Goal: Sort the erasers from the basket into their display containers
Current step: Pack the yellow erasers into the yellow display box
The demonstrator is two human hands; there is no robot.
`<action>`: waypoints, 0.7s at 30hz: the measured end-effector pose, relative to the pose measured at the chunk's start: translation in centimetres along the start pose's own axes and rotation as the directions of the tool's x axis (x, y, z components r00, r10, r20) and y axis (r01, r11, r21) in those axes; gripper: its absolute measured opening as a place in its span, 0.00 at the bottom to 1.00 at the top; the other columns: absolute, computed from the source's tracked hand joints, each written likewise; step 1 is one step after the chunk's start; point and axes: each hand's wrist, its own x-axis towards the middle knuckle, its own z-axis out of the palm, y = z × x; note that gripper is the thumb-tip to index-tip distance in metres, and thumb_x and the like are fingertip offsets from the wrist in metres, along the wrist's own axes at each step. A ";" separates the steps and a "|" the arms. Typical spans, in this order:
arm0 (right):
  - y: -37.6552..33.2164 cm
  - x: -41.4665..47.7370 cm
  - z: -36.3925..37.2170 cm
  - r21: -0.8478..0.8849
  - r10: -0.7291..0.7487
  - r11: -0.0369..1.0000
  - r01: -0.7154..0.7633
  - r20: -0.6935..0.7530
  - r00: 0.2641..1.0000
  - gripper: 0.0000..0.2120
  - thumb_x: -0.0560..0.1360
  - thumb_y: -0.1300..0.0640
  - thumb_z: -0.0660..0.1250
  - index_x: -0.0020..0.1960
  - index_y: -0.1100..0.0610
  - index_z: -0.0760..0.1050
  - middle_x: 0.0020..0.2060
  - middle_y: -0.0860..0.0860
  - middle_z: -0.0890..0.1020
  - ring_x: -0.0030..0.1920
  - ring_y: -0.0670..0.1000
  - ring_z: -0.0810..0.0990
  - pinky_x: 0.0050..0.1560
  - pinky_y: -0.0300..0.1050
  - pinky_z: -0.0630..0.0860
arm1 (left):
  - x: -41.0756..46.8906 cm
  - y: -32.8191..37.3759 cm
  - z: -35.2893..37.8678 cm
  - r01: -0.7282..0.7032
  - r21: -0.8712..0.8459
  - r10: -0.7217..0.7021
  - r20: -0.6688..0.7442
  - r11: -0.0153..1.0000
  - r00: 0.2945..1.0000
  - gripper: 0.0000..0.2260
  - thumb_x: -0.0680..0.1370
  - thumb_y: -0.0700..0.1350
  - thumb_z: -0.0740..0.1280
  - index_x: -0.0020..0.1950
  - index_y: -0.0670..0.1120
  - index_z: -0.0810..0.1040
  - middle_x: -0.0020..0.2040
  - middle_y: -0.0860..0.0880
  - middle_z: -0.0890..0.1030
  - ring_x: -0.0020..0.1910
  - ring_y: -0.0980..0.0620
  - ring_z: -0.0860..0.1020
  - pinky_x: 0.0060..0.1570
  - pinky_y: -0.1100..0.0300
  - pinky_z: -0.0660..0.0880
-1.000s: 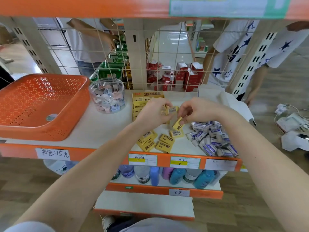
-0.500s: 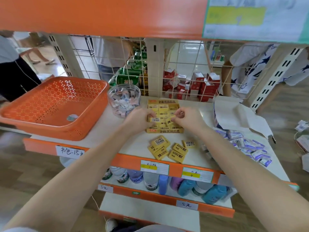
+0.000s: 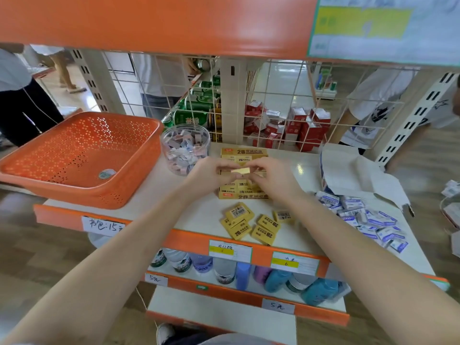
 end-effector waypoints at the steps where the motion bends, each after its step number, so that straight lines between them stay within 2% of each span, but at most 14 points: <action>1: 0.1 0.0 0.0 0.022 0.038 0.999 -0.038 0.003 0.999 0.07 0.75 0.53 0.67 0.52 0.51 0.79 0.46 0.45 0.79 0.49 0.46 0.75 0.47 0.40 0.69 | 0.0 -0.1 0.0 -0.006 -0.022 0.006 -0.002 1.000 1.000 0.11 0.75 0.48 0.70 0.54 0.61 0.78 0.42 0.61 0.82 0.39 0.63 0.80 0.37 0.70 0.76; 4: 0.3 0.2 -0.4 0.062 0.109 0.992 -0.112 0.050 0.993 0.09 0.76 0.50 0.66 0.46 0.55 0.78 0.40 0.45 0.78 0.43 0.45 0.74 0.40 0.40 0.67 | 0.3 -0.5 0.3 -0.017 -0.013 0.016 -0.064 1.000 0.998 0.15 0.73 0.46 0.72 0.59 0.57 0.78 0.51 0.56 0.83 0.48 0.62 0.79 0.49 0.66 0.76; 6: 0.3 0.2 -0.7 0.110 0.123 0.985 -0.134 0.104 0.987 0.09 0.77 0.50 0.64 0.45 0.55 0.77 0.36 0.44 0.76 0.36 0.44 0.73 0.34 0.38 0.67 | 0.4 -0.7 0.6 -0.036 -0.002 0.035 -0.111 0.999 0.993 0.18 0.73 0.44 0.72 0.62 0.52 0.77 0.50 0.55 0.82 0.45 0.63 0.76 0.48 0.66 0.73; 11: 0.4 0.3 -0.9 0.135 0.128 0.979 -0.151 0.165 0.978 0.09 0.79 0.51 0.61 0.49 0.55 0.77 0.32 0.45 0.74 0.32 0.45 0.71 0.31 0.38 0.66 | 0.3 -0.8 1.0 -0.085 0.045 0.090 -0.139 0.995 0.986 0.16 0.73 0.44 0.72 0.59 0.58 0.77 0.46 0.56 0.81 0.45 0.59 0.76 0.47 0.59 0.74; 13: 0.4 0.3 -0.8 0.130 0.111 0.983 -0.130 0.145 0.983 0.11 0.78 0.52 0.64 0.58 0.53 0.76 0.40 0.46 0.77 0.38 0.45 0.73 0.34 0.35 0.66 | 0.3 -1.0 1.0 -0.084 0.073 0.094 -0.149 0.994 0.984 0.16 0.73 0.45 0.72 0.59 0.59 0.77 0.46 0.58 0.80 0.45 0.59 0.76 0.46 0.58 0.75; 16: 0.7 0.0 -1.0 0.113 0.067 0.990 -0.082 0.131 0.989 0.22 0.75 0.55 0.68 0.68 0.48 0.70 0.52 0.44 0.77 0.49 0.44 0.72 0.45 0.34 0.69 | 0.3 -1.5 0.8 -0.091 0.148 0.114 -0.156 0.985 0.981 0.16 0.73 0.47 0.72 0.60 0.56 0.79 0.51 0.58 0.79 0.47 0.60 0.74 0.49 0.59 0.74; 19: 1.5 0.2 -1.4 -0.058 0.053 0.997 -0.043 0.185 0.981 0.20 0.74 0.55 0.68 0.66 0.48 0.73 0.58 0.44 0.76 0.57 0.45 0.73 0.52 0.35 0.68 | 0.2 -2.0 0.6 -0.017 0.230 0.046 -0.121 0.973 0.992 0.18 0.73 0.48 0.72 0.62 0.53 0.78 0.58 0.54 0.79 0.57 0.54 0.74 0.59 0.55 0.72; 21: 2.2 0.4 -1.6 -0.164 0.058 0.986 -0.021 0.224 0.973 0.17 0.74 0.54 0.69 0.63 0.48 0.75 0.61 0.46 0.76 0.61 0.47 0.72 0.60 0.41 0.67 | 0.1 -2.2 0.5 0.050 0.249 -0.035 -0.063 0.967 0.997 0.18 0.74 0.49 0.72 0.63 0.52 0.78 0.60 0.52 0.79 0.59 0.53 0.73 0.59 0.56 0.70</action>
